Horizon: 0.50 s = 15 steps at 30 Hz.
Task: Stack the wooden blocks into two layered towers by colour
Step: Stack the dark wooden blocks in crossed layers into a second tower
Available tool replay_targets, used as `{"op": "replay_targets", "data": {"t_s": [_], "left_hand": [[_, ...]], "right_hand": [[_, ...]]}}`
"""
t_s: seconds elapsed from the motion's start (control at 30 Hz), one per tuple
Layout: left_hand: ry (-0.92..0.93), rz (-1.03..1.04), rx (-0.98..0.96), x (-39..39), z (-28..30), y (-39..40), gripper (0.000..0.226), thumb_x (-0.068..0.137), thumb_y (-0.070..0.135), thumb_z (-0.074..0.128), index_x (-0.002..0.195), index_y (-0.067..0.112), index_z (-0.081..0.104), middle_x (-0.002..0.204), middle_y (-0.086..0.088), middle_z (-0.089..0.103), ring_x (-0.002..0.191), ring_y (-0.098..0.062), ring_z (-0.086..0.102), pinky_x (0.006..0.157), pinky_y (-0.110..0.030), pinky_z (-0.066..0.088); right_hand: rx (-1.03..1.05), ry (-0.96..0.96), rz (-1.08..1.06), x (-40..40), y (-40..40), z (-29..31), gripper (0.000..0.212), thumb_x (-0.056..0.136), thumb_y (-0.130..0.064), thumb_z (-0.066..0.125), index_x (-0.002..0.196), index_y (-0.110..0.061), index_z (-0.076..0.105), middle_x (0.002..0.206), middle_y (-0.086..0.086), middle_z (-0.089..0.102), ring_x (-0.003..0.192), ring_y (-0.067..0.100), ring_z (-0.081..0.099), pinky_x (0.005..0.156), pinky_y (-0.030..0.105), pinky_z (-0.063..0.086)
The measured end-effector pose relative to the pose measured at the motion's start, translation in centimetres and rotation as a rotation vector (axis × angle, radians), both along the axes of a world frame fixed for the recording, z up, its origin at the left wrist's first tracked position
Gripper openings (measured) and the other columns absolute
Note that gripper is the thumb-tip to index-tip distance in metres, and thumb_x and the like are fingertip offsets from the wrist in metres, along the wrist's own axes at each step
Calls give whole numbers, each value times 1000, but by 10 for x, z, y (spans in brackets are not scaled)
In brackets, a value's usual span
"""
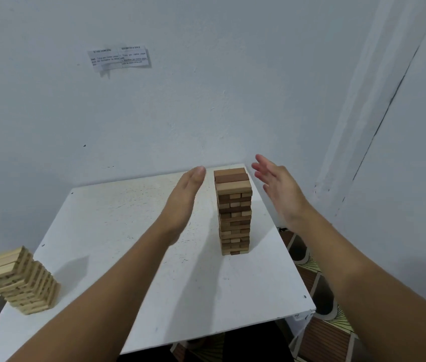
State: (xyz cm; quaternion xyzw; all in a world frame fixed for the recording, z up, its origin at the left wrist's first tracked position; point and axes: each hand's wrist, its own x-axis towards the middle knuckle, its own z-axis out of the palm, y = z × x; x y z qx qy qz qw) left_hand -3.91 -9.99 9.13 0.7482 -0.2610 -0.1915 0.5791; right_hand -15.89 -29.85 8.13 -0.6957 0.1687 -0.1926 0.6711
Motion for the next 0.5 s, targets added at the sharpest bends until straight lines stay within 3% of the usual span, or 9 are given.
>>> {"op": "replay_targets", "data": {"t_s": [0.1, 0.23, 0.3, 0.4, 0.5], "left_hand": [[169, 130, -163, -23, -4, -20, 89, 91, 85, 28, 159, 28, 38, 160, 7, 44, 146, -10, 40, 125, -43, 27], [347, 224, -358, -40, 2, -42, 75, 101, 73, 24, 155, 25, 45, 157, 7, 48, 147, -8, 40, 127, -38, 24], [391, 226, -398, -43, 4, -49, 75, 101, 73, 24, 154, 25, 47, 156, 8, 49, 145, -8, 42, 118, -30, 32], [446, 223, -395, -45, 7, -54, 75, 101, 73, 24, 154, 26, 47, 152, 11, 53, 141, -10, 47, 83, -17, 40], [407, 220, -354, -44, 6, -57, 78, 100, 76, 21, 150, 25, 52, 136, 6, 66, 121, -8, 63, 76, -20, 44]], "right_hand": [[206, -93, -46, 7, 25, -8, 54, 107, -48, 34, 157, -30, 40, 159, -11, 44, 148, 6, 37, 129, 40, 20], [286, -119, -75, 18, 38, -11, 61, 107, -55, 27, 161, -26, 32, 164, -10, 38, 151, 7, 32, 128, 40, 20], [276, -114, -74, 20, 39, -12, 58, 111, -51, 20, 161, -25, 31, 164, -10, 37, 148, 5, 36, 125, 34, 25], [263, -116, -39, 24, 40, -10, 57, 111, -50, 20, 159, -24, 35, 155, -12, 48, 124, -7, 53, 97, 15, 43], [263, -87, -43, 24, 45, -4, 54, 111, -51, 20, 156, -28, 40, 117, -25, 65, 92, -15, 66, 68, 5, 50]]}}
